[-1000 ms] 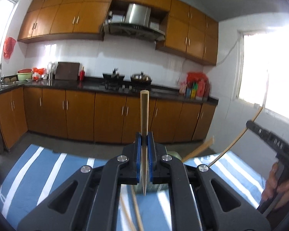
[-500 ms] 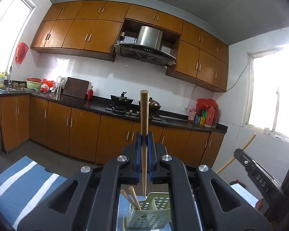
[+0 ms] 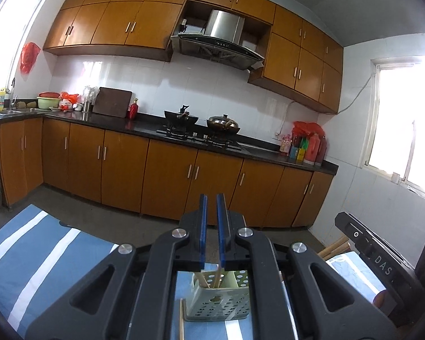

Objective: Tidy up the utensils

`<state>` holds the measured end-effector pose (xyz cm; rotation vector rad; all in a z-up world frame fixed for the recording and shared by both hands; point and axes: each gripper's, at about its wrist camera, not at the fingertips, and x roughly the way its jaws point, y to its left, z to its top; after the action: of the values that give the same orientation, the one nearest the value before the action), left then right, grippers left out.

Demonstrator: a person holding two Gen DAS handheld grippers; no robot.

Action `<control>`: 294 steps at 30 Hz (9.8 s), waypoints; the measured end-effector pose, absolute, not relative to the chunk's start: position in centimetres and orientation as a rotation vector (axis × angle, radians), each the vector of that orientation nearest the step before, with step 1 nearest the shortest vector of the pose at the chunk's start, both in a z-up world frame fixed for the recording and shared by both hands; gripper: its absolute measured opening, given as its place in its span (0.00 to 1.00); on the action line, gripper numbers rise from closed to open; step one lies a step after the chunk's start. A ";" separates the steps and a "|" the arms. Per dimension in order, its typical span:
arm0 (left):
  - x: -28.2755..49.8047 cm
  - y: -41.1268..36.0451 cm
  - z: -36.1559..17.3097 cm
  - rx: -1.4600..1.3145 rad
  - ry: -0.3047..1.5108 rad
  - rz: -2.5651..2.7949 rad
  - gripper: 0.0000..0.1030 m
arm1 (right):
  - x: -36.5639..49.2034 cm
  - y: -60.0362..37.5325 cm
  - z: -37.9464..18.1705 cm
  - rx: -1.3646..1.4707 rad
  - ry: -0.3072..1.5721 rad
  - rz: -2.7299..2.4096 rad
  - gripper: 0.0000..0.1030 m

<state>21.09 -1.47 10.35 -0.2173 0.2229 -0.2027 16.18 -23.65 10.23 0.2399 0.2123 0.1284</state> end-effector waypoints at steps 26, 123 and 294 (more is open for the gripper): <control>16.5 7.3 -5.0 -0.144 0.718 -0.048 0.23 | 14.1 -25.7 -7.6 0.202 0.885 0.077 0.25; 20.8 4.2 -10.4 -0.045 0.889 -0.119 0.12 | 14.8 -27.5 -9.4 0.088 0.873 -0.079 0.17; 16.1 2.6 -3.5 -0.151 0.687 -0.194 0.27 | 11.6 -25.3 -5.5 0.148 0.792 0.115 0.34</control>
<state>16.07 2.56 -3.53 -0.1508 0.6868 -0.1942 11.63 -25.29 -5.49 0.1482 0.7924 0.1145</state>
